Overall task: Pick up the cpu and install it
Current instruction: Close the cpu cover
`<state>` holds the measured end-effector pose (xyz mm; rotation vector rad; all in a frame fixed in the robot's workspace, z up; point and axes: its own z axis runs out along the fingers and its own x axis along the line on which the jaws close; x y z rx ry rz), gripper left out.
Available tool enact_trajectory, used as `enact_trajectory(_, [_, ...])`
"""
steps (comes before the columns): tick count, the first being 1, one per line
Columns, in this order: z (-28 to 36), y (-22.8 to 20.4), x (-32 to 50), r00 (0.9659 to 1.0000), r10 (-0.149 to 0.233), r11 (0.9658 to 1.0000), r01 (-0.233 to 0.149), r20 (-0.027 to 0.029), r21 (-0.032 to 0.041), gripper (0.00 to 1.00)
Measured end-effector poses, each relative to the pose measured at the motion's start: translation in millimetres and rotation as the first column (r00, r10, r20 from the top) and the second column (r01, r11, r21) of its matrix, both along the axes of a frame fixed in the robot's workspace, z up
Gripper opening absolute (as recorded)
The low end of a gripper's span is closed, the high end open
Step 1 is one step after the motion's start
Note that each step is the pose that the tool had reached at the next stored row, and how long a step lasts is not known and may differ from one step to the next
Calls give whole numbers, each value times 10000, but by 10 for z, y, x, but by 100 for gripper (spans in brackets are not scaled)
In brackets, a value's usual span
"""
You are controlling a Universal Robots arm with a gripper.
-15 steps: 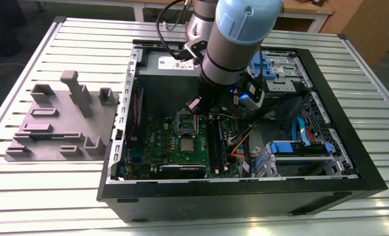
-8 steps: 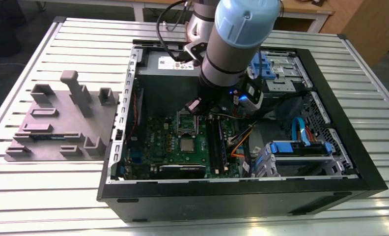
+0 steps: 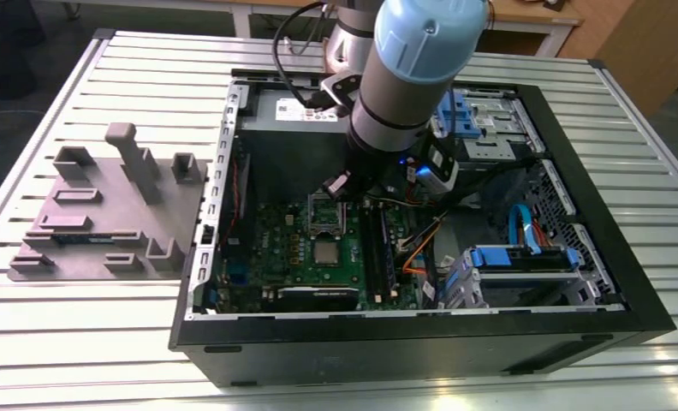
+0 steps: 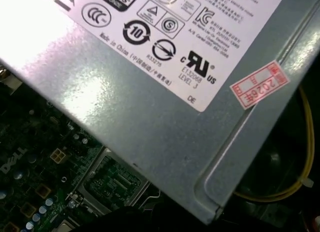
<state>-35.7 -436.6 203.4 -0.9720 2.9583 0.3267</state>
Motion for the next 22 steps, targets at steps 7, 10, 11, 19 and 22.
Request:
enact_trajectory(7, [28,24,1,9999,45,9998,-47,-99,-181,10])
enact_trajectory(10, [40,35,1,9999,51,9992,-55,-110,-394,10])
enact_trajectory(11, [45,38,1,9999,52,9989,-58,-111,-460,10])
enact_trajectory(19, [129,64,-1,9999,89,9965,-99,-116,-834,10])
enact_trajectory(22, [151,67,-1,9999,113,9957,-123,-115,-921,10])
